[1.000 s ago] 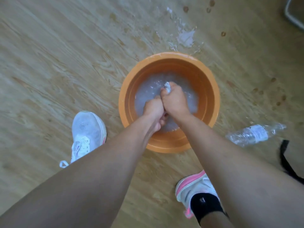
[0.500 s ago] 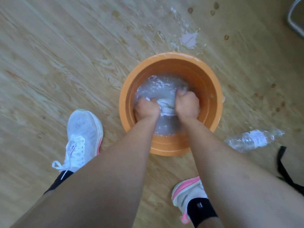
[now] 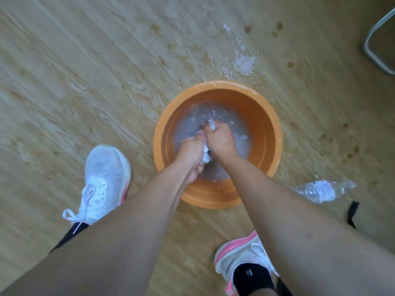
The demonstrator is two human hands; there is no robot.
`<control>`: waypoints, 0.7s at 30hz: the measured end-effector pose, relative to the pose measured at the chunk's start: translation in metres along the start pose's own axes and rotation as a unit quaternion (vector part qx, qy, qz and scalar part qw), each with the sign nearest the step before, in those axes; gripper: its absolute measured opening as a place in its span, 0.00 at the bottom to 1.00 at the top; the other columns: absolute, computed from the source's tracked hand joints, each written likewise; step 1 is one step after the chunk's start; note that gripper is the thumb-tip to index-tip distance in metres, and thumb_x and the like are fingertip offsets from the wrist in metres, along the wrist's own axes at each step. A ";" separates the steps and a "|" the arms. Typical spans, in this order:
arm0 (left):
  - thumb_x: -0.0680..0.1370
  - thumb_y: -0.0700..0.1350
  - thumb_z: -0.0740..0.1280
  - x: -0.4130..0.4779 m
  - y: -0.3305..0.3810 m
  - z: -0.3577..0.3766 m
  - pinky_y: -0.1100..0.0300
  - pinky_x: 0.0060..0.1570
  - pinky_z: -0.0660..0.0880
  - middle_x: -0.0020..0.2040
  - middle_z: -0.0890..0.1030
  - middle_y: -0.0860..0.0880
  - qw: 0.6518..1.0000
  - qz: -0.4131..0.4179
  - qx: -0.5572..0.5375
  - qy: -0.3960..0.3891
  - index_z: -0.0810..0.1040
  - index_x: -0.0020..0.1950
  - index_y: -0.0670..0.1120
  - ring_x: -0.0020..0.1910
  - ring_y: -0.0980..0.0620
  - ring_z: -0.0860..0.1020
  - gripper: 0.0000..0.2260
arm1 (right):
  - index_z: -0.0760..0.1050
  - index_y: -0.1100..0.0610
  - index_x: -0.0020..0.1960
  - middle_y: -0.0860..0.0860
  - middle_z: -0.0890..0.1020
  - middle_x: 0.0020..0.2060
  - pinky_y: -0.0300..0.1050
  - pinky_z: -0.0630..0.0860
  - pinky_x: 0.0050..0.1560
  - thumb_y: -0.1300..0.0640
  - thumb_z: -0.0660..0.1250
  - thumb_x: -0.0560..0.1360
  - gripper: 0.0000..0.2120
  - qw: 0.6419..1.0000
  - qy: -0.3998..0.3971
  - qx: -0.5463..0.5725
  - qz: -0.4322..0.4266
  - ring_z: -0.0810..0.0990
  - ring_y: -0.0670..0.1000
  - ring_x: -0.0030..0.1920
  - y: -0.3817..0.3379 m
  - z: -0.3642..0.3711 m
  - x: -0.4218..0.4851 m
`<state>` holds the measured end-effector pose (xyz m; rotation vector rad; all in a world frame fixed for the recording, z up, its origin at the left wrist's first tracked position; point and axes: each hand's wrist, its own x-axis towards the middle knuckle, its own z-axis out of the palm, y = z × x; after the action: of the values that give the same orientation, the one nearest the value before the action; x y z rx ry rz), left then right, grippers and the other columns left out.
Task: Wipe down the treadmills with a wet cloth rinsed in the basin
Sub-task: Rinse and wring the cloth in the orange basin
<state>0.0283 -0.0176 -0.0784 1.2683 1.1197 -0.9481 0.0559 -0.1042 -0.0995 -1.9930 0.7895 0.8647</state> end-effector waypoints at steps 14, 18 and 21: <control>0.83 0.61 0.57 0.042 0.004 0.024 0.48 0.66 0.74 0.62 0.83 0.40 0.978 0.091 0.161 0.098 0.81 0.65 0.44 0.63 0.41 0.81 0.25 | 0.77 0.52 0.46 0.56 0.85 0.45 0.52 0.74 0.49 0.39 0.60 0.83 0.18 0.993 0.082 -0.031 -0.083 0.82 0.62 0.51 0.006 -0.018 -0.018; 0.82 0.62 0.61 0.035 0.013 0.027 0.50 0.48 0.83 0.50 0.87 0.45 0.999 0.035 0.031 0.015 0.84 0.52 0.45 0.47 0.46 0.85 0.22 | 0.69 0.47 0.40 0.52 0.80 0.39 0.59 0.77 0.50 0.39 0.61 0.80 0.15 0.989 0.109 0.063 -0.074 0.79 0.59 0.44 0.003 -0.001 -0.023; 0.83 0.61 0.61 0.018 0.012 0.023 0.65 0.24 0.64 0.31 0.76 0.47 0.999 0.014 0.001 0.031 0.77 0.42 0.46 0.22 0.52 0.72 0.21 | 0.72 0.53 0.41 0.50 0.77 0.35 0.50 0.71 0.44 0.53 0.67 0.82 0.12 0.992 0.092 0.075 -0.036 0.75 0.55 0.40 0.001 -0.004 -0.007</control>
<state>0.0466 -0.0384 -0.0943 1.3202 1.1451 -0.8949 0.0523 -0.1066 -0.0929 -1.9720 0.8538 0.5686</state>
